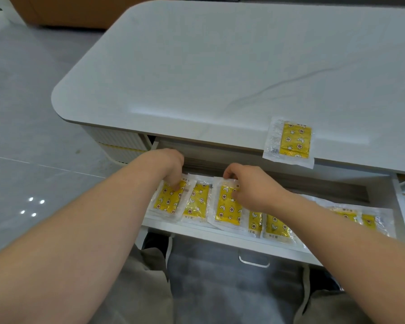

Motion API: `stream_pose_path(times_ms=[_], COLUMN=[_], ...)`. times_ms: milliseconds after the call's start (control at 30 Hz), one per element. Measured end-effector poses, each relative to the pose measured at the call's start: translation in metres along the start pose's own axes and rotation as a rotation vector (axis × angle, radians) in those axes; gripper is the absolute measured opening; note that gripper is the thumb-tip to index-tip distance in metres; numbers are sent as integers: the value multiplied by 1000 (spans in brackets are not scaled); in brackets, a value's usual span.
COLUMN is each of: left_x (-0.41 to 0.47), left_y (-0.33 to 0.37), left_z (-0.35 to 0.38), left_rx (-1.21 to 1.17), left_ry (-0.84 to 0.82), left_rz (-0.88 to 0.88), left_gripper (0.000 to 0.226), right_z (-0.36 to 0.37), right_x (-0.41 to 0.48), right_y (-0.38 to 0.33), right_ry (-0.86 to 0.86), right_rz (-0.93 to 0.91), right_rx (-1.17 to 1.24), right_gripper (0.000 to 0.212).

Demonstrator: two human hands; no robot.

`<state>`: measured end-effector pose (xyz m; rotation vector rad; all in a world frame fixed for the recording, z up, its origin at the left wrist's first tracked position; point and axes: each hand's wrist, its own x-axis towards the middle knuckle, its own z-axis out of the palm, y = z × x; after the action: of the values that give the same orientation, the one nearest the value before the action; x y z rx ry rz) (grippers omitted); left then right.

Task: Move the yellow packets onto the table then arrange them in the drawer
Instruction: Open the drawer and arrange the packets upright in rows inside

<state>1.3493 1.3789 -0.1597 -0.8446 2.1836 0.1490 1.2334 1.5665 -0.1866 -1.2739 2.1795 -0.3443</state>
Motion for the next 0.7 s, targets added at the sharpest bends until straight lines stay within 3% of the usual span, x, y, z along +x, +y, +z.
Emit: stream_pose_path(times_ms=[300, 400, 533, 700], left_x=[-8, -23, -47, -62], left_y=[6, 16, 32, 54], left_z=[-11, -24, -40, -46], left_rx=[91, 71, -78, -272], left_ry=[-78, 17, 190, 422], left_rz=[18, 73, 195, 341], left_gripper=[85, 75, 51, 17], right_z=[11, -9, -52, -107], right_x=[-10, -20, -35, -40], right_y=[-8, -23, -34, -10], right_ry=[28, 64, 140, 495], right_rz=[-117, -148, -47, 138], right_rx=[-433, -367, -257, -32], right_gripper=[44, 39, 22, 19])
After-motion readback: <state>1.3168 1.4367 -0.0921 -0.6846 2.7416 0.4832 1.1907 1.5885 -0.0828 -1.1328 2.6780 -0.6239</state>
